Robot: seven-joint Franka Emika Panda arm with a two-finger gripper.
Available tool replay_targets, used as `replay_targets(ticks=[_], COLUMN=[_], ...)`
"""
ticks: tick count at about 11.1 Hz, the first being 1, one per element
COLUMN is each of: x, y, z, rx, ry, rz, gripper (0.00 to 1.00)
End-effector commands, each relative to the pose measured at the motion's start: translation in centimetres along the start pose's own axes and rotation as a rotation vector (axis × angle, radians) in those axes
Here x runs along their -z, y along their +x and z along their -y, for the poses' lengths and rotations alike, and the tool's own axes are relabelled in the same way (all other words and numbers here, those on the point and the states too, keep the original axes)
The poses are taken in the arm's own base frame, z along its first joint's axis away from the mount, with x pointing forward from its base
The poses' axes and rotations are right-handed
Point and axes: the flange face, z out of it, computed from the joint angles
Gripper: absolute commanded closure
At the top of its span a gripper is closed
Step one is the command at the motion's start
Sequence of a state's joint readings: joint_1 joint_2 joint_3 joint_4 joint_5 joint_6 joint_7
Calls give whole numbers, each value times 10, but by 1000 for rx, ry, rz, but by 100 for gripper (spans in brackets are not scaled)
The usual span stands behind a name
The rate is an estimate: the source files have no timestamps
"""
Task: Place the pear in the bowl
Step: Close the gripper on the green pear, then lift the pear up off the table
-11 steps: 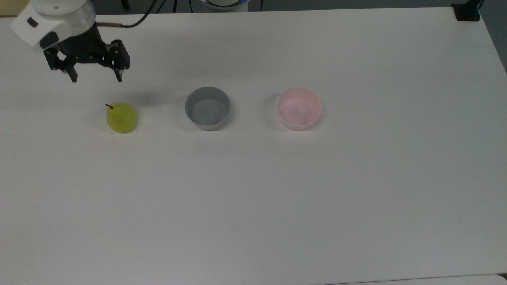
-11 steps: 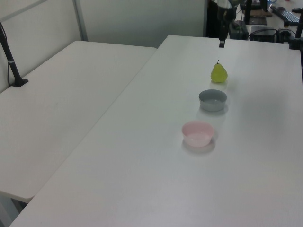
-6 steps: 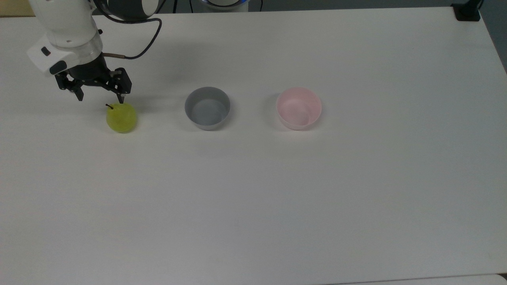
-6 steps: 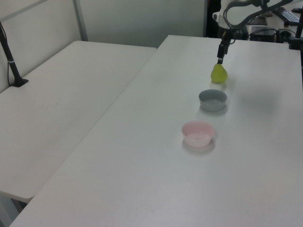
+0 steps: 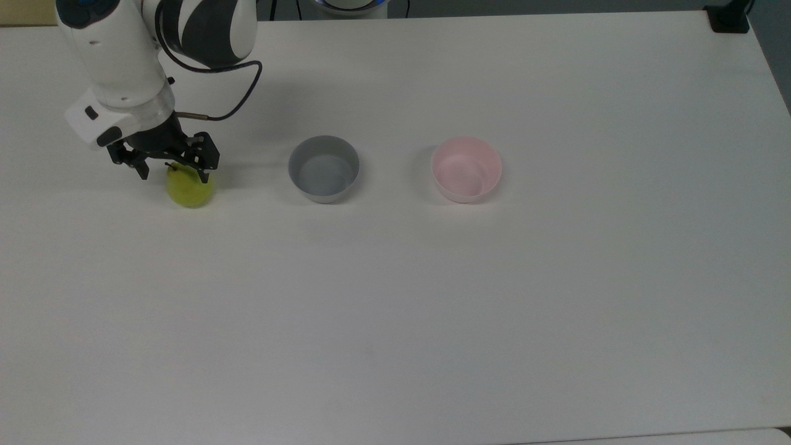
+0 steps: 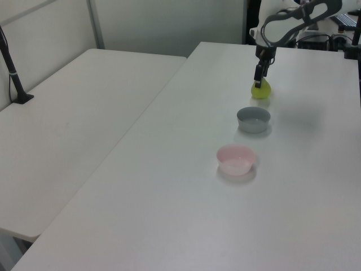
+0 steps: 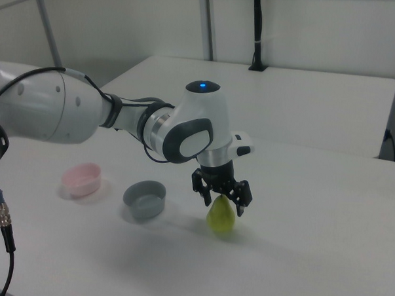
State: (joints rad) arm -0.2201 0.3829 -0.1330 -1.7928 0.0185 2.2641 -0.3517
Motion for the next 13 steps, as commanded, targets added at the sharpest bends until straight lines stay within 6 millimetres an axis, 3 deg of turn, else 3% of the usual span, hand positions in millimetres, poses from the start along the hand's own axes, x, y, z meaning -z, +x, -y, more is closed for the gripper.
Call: replay_targets(ticks=[1, 3, 6, 10, 13], x=[-4, 2, 35, 119, 194], y=[1, 0, -8, -27, -37], z=[10, 10, 15, 28, 41], rx=[-8, -11, -2, 18, 42], ry=[7, 9, 31, 51, 63], rz=[-7, -4, 39, 44, 42], gripper=[38, 79, 81, 80, 79])
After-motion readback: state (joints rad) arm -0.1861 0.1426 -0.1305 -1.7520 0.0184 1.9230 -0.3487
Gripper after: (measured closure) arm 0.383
